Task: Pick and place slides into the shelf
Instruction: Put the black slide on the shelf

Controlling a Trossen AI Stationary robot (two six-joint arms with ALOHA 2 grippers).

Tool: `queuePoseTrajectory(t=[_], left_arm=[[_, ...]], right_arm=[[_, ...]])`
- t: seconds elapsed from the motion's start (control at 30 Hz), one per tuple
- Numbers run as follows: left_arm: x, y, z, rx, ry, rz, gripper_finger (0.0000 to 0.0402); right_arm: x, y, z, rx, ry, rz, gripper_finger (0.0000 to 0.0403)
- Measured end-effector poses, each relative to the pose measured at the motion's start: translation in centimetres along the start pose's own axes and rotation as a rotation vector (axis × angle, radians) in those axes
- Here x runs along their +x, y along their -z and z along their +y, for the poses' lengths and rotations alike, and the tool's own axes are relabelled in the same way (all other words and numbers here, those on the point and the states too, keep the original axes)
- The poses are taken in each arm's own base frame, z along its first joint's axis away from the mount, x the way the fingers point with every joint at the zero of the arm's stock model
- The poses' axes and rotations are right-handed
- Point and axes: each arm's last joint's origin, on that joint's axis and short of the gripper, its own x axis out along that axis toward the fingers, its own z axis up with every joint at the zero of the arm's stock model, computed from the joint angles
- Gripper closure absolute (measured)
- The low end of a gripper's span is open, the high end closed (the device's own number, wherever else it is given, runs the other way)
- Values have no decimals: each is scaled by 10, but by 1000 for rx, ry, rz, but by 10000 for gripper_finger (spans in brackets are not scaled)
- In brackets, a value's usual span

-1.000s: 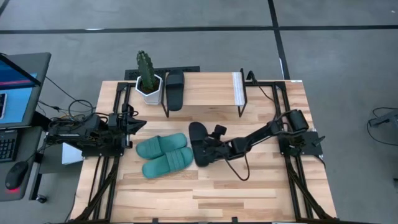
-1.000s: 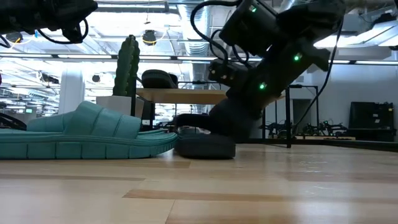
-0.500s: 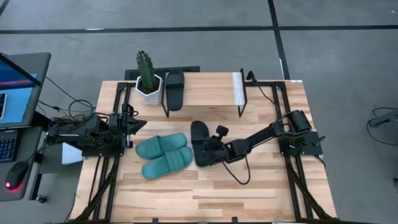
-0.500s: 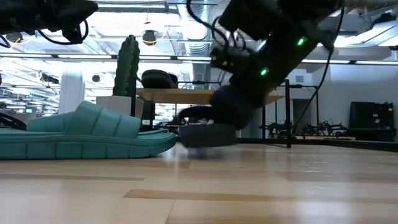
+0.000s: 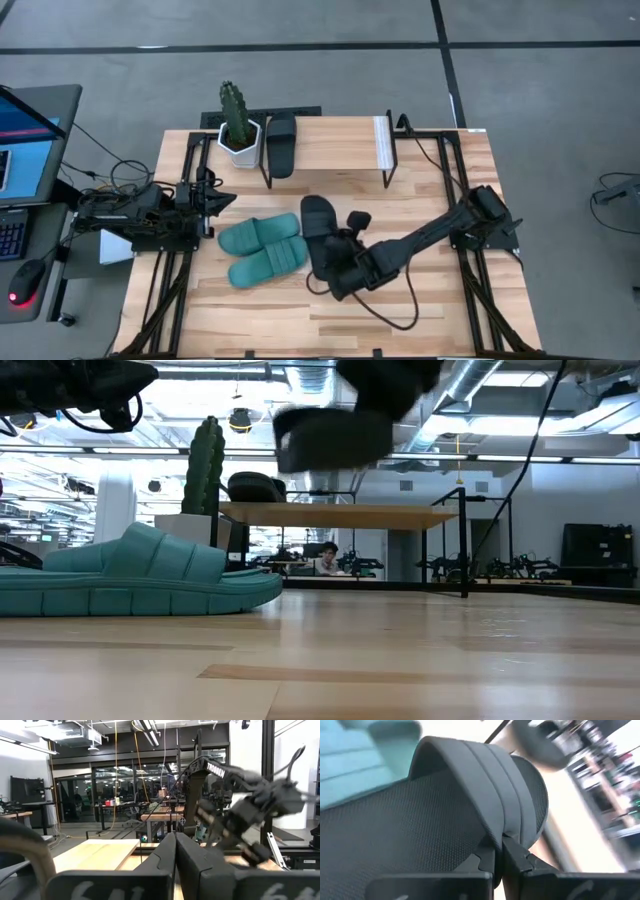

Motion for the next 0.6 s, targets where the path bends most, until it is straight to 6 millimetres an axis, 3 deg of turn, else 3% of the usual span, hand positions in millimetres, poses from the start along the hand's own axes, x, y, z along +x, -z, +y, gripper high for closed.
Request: queuePoseTrajectory(t=[0.17,0.4,0.5,0.6], left_arm=[[0,0,0,0,0,0,401],[0,0,0,-10,2,0,401],[0,0,0,-12,7,2,401],[0,0,0,-12,7,4,401]], right_arm=[[3,-26,-35,-99,116,16,402],[58,-40,-116,-47,110,153,402],[73,-40,-156,25,134,176,402],[85,-46,-189,96,52,124,403]])
